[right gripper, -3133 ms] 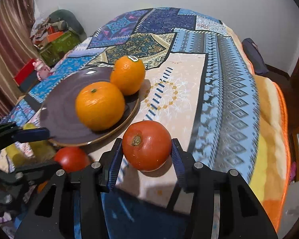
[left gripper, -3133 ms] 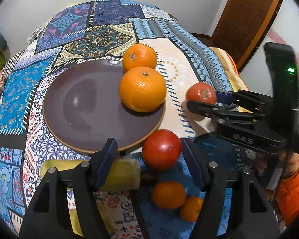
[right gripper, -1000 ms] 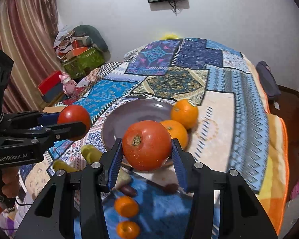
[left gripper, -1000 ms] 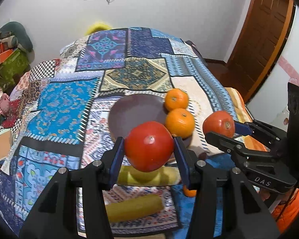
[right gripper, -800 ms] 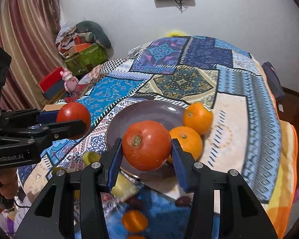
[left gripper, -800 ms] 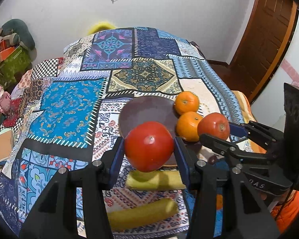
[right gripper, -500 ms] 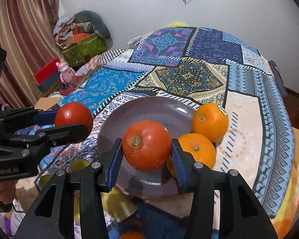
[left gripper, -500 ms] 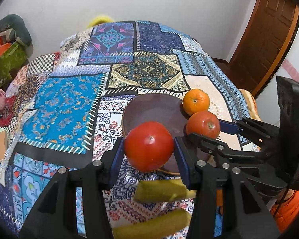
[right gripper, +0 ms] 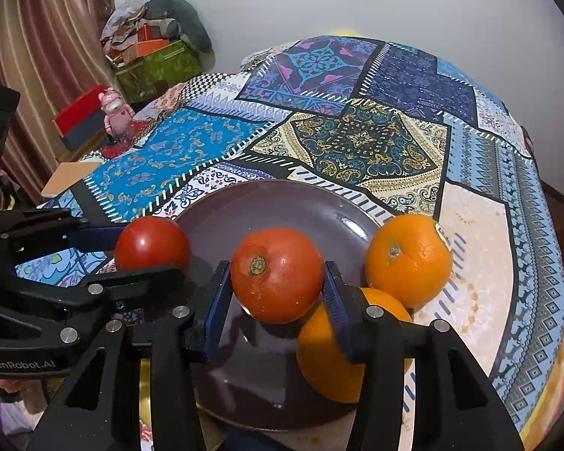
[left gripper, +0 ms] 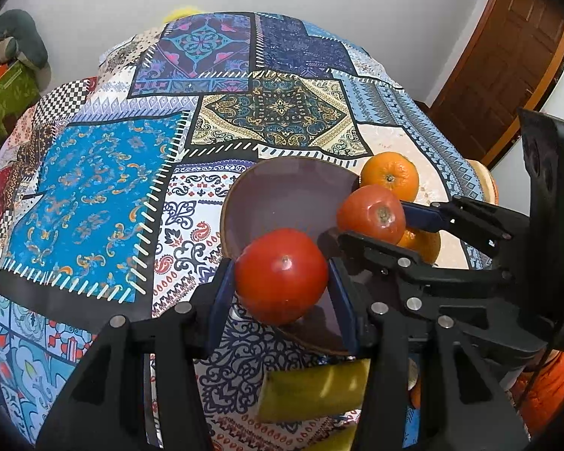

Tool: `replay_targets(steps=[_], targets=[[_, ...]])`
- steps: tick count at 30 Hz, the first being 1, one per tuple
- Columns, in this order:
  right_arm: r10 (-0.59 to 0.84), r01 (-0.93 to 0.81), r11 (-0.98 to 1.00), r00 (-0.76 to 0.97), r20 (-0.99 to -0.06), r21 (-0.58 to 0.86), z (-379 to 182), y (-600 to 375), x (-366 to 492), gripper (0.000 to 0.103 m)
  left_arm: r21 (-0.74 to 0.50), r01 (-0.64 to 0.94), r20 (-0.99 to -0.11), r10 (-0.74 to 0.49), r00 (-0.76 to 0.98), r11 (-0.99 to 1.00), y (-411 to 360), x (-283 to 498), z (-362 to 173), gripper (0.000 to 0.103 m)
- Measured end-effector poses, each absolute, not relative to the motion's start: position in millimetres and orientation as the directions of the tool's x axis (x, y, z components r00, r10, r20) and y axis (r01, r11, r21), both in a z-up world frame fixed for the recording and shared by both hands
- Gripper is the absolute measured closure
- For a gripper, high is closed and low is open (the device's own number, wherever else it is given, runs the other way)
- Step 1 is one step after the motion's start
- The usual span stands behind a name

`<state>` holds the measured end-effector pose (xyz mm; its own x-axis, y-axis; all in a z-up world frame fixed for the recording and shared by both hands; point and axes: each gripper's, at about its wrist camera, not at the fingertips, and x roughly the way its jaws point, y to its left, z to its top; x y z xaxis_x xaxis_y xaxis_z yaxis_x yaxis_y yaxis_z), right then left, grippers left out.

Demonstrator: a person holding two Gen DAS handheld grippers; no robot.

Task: Organize fruits
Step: 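Carry both tomatoes to the plate and open the right gripper on it, then lower the left gripper's tomato onto the plate and open it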

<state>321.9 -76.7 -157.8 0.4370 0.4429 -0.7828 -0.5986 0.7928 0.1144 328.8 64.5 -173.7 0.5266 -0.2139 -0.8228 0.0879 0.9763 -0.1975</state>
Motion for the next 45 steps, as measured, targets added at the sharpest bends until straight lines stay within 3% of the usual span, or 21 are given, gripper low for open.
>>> replay_targets(steps=[19, 45], targets=[[0.48, -0.56, 0.814, 0.502, -0.719, 0.153, -126.3, -112.0, 308.7, 0.054, -0.183, 0.135, -0.834, -0.226, 0.503, 0.974, 42.3, 327.6, -175.7, 0.054], [0.459, -0.479, 0.856, 0.532, -0.712, 0.194, -140.5, -161.5, 306.7, 0.054, -0.134, 0.16, -0.874, -0.193, 0.446, 0.978, -1.8, 376.1, -195.0, 0.053]])
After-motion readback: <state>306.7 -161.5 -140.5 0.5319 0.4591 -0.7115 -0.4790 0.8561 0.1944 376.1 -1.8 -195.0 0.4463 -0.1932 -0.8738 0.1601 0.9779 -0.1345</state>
